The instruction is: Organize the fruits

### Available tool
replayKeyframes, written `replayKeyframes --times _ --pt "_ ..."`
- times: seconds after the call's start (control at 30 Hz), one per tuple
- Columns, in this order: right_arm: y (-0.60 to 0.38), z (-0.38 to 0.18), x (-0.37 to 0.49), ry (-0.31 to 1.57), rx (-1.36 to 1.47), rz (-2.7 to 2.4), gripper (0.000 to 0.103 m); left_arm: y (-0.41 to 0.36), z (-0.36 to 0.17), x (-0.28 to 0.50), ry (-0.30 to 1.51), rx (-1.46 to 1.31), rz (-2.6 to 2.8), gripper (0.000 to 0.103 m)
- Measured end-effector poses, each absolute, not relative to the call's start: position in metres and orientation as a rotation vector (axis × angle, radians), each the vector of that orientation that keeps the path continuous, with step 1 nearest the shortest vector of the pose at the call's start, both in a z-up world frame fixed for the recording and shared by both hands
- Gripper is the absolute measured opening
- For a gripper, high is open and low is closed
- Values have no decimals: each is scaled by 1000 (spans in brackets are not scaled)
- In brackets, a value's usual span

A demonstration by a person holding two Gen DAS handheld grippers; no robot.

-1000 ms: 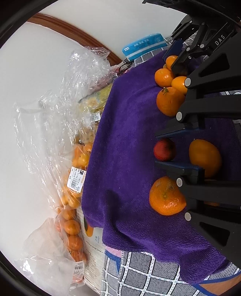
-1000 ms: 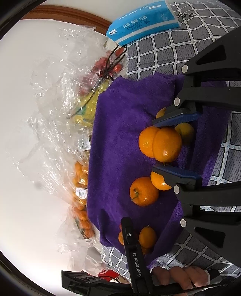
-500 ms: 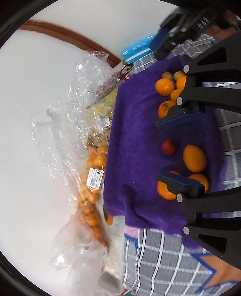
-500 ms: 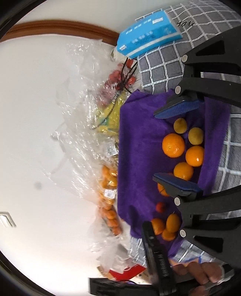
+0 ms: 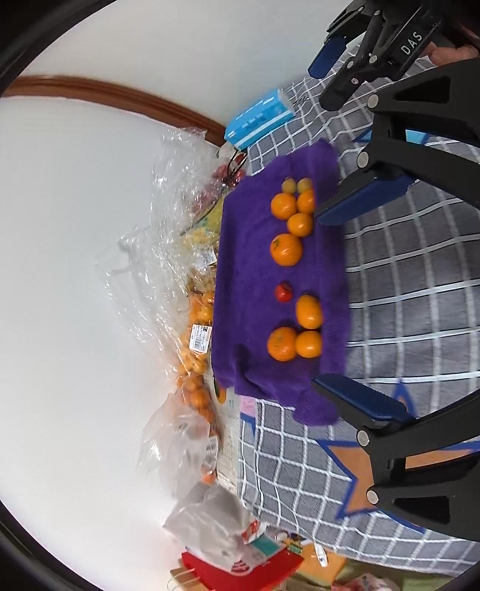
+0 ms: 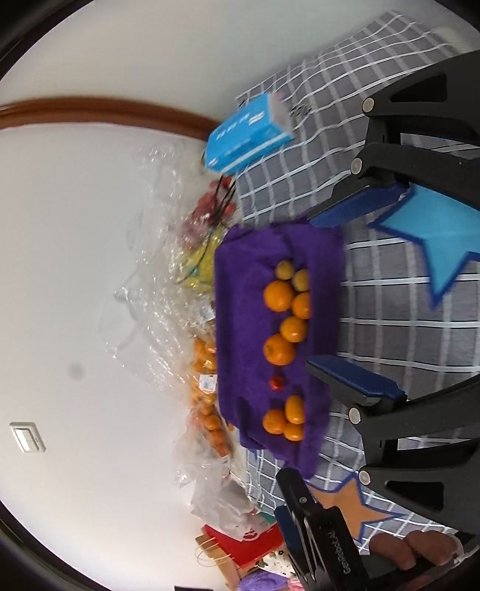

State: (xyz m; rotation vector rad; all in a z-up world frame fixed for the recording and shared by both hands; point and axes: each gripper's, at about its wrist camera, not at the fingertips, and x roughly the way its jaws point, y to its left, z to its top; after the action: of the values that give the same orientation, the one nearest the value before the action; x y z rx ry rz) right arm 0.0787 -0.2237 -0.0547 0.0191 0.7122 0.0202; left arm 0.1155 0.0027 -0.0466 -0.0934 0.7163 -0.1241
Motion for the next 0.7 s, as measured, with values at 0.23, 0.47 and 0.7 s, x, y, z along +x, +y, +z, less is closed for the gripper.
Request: replayKeyframes --times 0.23,0.47,0.7 --pt "-222 -36 21 646 29 27 99 6 -34 56 661 -94 -103 86" --pt "-224 -15 -17 613 34 -2 103 3 -16 12 601 -75 -107 86" --pt "-223 -10 -30 614 10 -7 103 -4 -7 1 577 -64 -104 87"
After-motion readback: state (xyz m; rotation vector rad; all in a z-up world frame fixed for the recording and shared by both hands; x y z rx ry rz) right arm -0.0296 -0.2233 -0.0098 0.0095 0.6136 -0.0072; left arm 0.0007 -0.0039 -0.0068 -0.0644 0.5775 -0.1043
